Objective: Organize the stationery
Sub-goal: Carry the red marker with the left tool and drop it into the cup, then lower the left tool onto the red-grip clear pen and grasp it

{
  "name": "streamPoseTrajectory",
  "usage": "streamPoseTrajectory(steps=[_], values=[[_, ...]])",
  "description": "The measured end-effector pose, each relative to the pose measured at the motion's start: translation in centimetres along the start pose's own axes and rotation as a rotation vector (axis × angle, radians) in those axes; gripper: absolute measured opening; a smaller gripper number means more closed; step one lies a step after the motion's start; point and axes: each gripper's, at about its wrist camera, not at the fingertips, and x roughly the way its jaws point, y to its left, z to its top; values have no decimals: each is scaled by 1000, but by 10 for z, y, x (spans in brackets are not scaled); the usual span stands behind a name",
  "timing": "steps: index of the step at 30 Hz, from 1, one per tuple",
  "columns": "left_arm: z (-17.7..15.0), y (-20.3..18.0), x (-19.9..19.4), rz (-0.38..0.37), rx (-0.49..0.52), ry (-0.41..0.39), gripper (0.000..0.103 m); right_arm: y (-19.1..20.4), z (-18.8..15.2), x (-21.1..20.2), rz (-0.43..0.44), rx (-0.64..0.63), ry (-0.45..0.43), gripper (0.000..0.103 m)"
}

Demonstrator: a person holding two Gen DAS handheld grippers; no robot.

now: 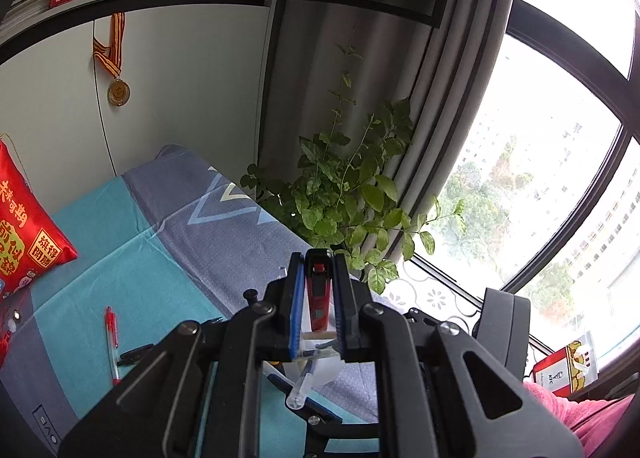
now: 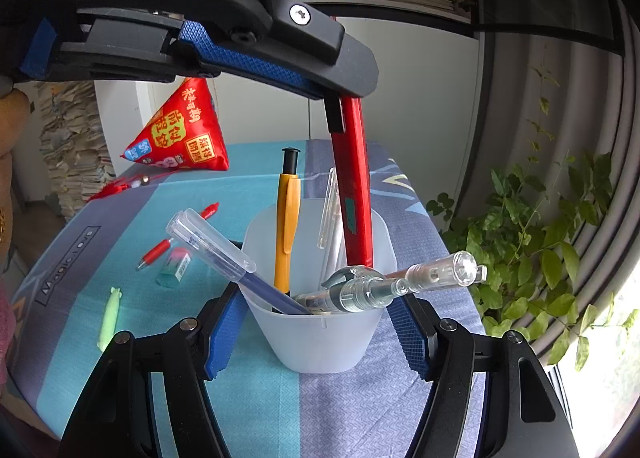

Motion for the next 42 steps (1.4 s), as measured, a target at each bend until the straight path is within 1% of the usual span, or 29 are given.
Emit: streamPoseTrajectory(steps=[11, 13, 15, 21, 23, 26, 28, 29, 32, 36, 42], values=[[-2, 8, 3, -29, -44, 37, 11, 1, 0, 0, 0, -5, 3, 70], [-3, 9, 1, -46, -57, 43, 14, 1, 0, 0, 0, -4, 3, 70], [-3, 11, 0, -67, -71, 43, 23, 1, 1, 0, 0, -5, 3, 70], [-1, 19, -21, -36, -86, -11, 25, 2, 2, 0, 1, -8, 7, 70], [1, 30, -33, 0, -102, -46, 26, 2, 1, 0, 1, -8, 7, 70], [1, 55, -46, 71, -152, -86, 31, 2, 1, 0, 0, -7, 7, 70], [-2, 74, -52, 122, -190, -101, 31, 2, 1, 0, 0, -7, 7, 70], [-5, 85, -55, 161, -212, -108, 31, 2, 2, 0, 0, -6, 6, 70], [-14, 113, -60, 245, -267, -107, 31, 2, 1, 0, 1, -6, 6, 70], [-31, 140, -52, 330, -307, -56, 31, 3, 1, 0, 0, -6, 6, 70], [-55, 162, -9, 389, -320, 72, 31, 2, 1, -1, -7, -4, 8, 70]])
